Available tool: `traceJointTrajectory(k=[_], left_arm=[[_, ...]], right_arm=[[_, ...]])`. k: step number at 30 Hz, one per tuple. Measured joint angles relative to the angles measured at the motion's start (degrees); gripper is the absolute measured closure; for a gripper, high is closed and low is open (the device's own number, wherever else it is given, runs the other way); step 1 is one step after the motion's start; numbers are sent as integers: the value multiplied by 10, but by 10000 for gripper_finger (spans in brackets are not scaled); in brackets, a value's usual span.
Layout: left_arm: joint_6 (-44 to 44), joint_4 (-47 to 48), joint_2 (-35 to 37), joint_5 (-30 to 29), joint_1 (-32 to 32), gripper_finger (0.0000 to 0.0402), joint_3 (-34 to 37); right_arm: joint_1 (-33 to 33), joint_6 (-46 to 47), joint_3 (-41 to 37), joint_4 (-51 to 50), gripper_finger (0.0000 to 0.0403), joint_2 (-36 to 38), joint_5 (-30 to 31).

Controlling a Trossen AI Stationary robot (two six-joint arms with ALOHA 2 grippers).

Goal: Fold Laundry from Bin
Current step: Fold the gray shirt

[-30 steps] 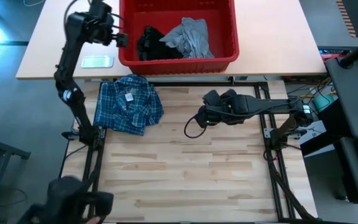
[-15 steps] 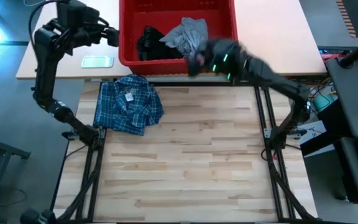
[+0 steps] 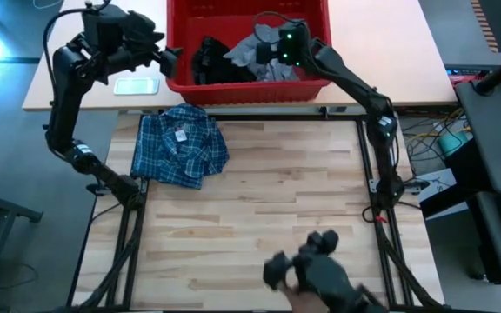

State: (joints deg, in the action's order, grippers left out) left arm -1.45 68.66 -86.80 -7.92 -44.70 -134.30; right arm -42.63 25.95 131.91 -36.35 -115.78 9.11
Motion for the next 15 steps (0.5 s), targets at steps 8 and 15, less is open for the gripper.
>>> traceJointTrajectory(k=[8, 15], left_arm=[[0, -1, 0, 0, 3, 75, 37], [50, -38, 0, 0, 4, 75, 97]], right_arm=[[-42, -67, 15, 30, 81, -83, -86], [-65, -104, 29, 31, 81, -148, -25]])
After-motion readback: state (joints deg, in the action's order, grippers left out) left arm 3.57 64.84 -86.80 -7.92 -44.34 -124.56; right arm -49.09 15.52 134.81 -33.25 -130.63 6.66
